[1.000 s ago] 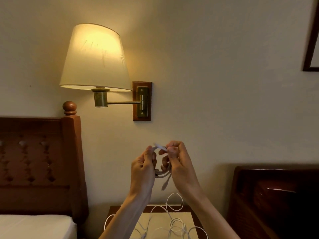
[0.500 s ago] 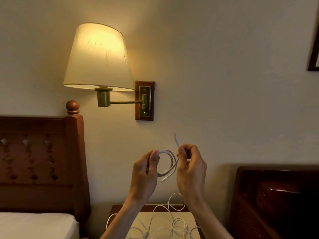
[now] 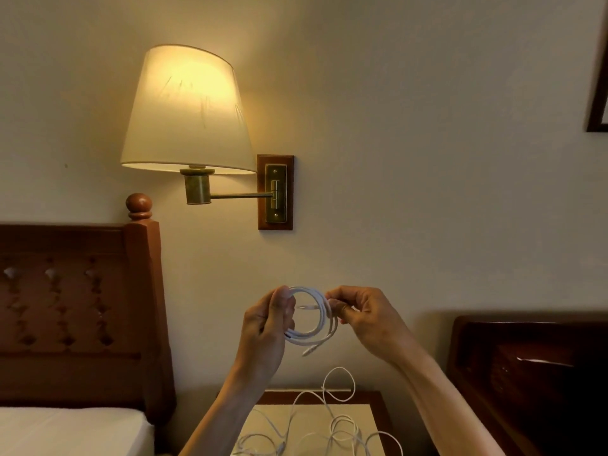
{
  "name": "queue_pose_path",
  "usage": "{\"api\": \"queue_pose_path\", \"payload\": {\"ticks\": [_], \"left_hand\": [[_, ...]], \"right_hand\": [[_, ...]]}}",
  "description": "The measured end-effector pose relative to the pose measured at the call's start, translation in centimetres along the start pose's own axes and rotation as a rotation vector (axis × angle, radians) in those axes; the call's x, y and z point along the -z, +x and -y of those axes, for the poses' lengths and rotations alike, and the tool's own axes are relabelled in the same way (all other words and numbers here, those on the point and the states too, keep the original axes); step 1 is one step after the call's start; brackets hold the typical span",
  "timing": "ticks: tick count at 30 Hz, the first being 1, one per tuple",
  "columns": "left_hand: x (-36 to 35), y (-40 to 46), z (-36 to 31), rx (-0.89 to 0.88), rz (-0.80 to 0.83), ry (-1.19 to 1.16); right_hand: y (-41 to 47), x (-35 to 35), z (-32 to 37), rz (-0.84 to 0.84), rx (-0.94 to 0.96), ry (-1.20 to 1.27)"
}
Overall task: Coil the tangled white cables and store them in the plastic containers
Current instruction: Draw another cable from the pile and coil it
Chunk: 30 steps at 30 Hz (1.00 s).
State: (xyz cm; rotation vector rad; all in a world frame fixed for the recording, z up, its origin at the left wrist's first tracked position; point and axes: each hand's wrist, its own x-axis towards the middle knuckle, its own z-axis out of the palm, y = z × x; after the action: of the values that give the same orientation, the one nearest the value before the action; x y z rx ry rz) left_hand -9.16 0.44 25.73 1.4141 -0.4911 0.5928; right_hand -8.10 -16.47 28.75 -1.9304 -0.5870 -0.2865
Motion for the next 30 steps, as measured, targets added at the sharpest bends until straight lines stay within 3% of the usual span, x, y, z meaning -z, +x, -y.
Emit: {"api": "queue_pose_path", "payload": {"ticks": [7,12,17,24,30], "left_hand": [[-0.6,0.2,0.1,0.102,-0.04,-0.082],[-0.6,0.4,-0.3,0.038,-0.046,0.017],[-0.1,0.1,-0.5,0.009,0.008,0.102],[0.0,0.3,-0.2,0.005,0.033,0.095],[0.2,0.5,0.1,0.162,0.104,0.03]], "right_hand": [[0.0,-1.0,1.4,0.01,-0.085,0.199],[-0.4,-1.7,1.6,-0.01,-0.221,0.353],[-0.6,-0.8,1.3,0.134,-0.112,0.1],[-0.2,-0.2,0.5,0.38,-0.259,0.699],[-0.3,-1.0,-0.2,0.245,-0.244,0.667]]}}
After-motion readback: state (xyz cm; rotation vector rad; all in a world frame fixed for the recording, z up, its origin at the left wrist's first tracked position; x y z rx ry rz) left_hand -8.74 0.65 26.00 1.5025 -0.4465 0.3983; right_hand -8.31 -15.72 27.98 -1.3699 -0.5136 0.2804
